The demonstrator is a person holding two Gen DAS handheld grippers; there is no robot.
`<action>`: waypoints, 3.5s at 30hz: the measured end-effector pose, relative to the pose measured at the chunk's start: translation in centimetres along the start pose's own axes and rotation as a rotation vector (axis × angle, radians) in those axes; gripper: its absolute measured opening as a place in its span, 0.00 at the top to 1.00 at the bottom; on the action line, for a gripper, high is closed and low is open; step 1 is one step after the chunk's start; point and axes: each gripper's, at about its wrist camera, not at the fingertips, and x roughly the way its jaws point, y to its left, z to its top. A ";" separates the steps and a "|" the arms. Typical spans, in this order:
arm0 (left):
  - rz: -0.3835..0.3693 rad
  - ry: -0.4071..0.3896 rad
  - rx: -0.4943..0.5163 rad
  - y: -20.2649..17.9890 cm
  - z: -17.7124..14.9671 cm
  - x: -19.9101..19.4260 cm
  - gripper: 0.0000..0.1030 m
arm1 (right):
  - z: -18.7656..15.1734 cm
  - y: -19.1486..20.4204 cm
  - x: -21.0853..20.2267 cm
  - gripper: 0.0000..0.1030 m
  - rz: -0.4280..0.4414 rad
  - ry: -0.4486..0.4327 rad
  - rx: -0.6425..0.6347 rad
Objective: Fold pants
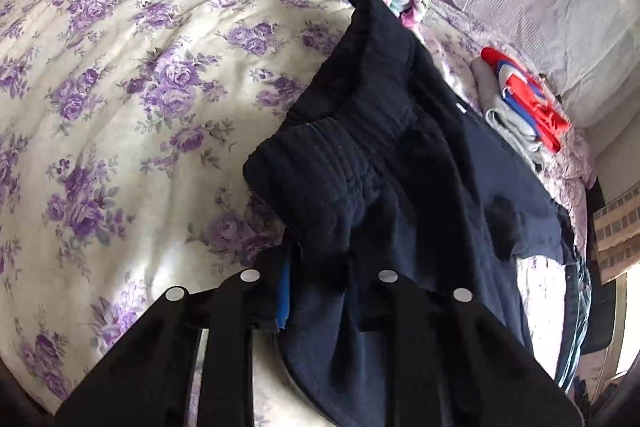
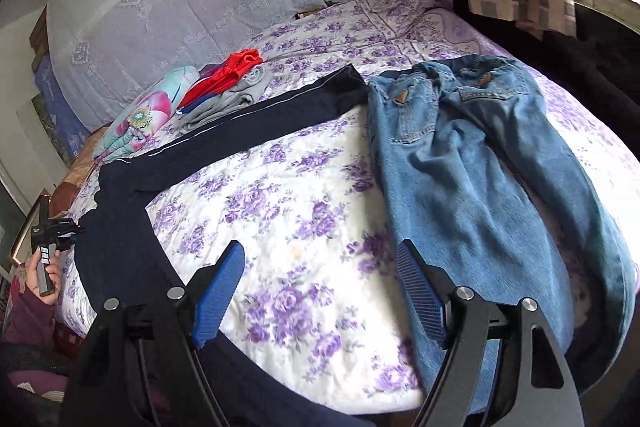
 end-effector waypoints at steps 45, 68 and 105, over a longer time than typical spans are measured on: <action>-0.058 -0.192 -0.099 7.2 -7.6 -8.1 0.25 | 6.2 -0.4 6.3 0.30 0.011 0.311 -0.084; -0.070 -0.181 0.000 -1.4 0.3 -8.0 0.77 | 22.3 6.8 -1.7 1.00 0.255 0.006 -0.124; -0.158 -0.093 -0.039 3.4 -3.3 -6.6 0.75 | 16.4 6.3 2.3 0.90 0.195 0.203 -0.226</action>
